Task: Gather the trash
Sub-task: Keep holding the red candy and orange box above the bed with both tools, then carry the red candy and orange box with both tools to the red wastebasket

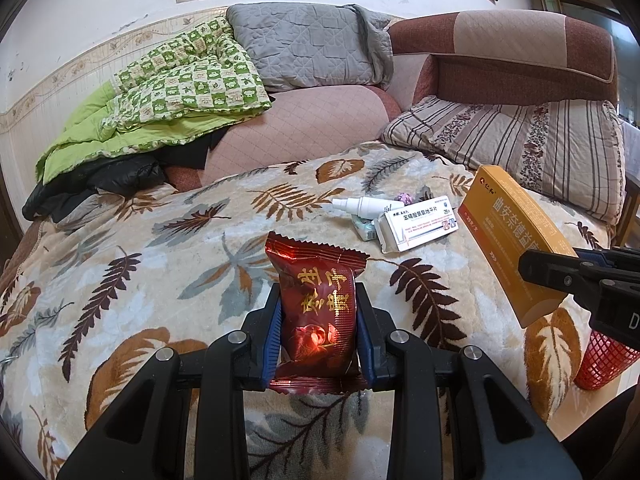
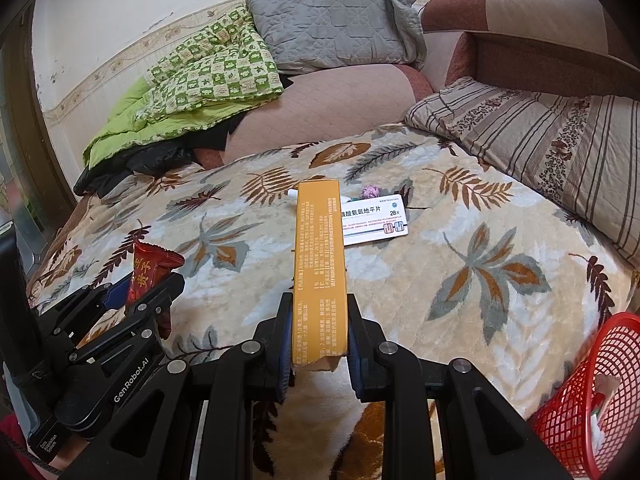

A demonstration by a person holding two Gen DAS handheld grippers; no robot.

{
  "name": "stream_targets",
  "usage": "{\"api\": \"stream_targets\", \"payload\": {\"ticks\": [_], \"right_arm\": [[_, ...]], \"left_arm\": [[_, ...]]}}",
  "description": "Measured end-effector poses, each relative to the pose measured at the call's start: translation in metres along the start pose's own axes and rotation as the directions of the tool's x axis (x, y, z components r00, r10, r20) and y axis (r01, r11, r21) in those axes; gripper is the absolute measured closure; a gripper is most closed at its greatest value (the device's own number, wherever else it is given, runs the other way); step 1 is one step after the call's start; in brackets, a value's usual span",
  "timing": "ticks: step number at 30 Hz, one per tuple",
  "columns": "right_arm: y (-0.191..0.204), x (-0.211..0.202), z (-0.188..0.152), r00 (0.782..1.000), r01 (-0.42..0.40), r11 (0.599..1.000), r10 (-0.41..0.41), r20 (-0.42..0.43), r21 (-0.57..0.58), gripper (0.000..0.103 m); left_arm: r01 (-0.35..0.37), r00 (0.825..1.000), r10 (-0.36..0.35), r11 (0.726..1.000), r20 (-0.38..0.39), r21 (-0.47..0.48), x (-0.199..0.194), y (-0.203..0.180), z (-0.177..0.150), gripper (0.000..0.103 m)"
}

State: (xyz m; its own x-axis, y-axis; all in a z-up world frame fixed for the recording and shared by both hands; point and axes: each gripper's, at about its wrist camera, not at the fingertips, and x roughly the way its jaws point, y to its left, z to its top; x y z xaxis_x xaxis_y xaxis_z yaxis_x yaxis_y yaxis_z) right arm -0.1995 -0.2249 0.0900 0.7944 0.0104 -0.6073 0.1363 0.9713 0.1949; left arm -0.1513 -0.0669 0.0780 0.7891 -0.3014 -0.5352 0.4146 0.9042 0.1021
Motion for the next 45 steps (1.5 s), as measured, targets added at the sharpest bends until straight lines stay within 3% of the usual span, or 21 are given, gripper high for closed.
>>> {"api": "stream_targets", "payload": {"ticks": [20, 30, 38, 42, 45], "right_arm": [[-0.014, -0.001, 0.004, 1.0, 0.0, 0.999, 0.0, 0.007, 0.05, 0.078], [-0.063, -0.046, -0.001, 0.998, -0.035, 0.973, 0.021, 0.063, 0.23, 0.078], [-0.144, -0.119, -0.023, 0.988, 0.08, 0.934, -0.119, 0.094, 0.347, 0.078], [-0.189, -0.149, -0.045, 0.977, 0.149, 0.895, -0.199, 0.078, 0.42, 0.078], [-0.221, -0.162, -0.066, 0.973, 0.167, 0.854, -0.224, 0.058, 0.494, 0.078]], "left_arm": [[0.006, 1.0, -0.006, 1.0, -0.002, 0.0, 0.003, -0.005, 0.003, 0.072], [0.133, 0.991, -0.133, 0.991, 0.01, 0.019, -0.003, -0.016, 0.003, 0.072], [0.297, 0.954, -0.298, 0.951, -0.002, 0.088, -0.014, -0.045, 0.006, 0.072], [0.379, 0.925, -0.381, 0.915, -0.016, 0.135, -0.026, -0.075, 0.013, 0.072], [0.465, 0.885, -0.462, 0.872, -0.053, 0.155, -0.033, -0.107, 0.022, 0.072]]}}
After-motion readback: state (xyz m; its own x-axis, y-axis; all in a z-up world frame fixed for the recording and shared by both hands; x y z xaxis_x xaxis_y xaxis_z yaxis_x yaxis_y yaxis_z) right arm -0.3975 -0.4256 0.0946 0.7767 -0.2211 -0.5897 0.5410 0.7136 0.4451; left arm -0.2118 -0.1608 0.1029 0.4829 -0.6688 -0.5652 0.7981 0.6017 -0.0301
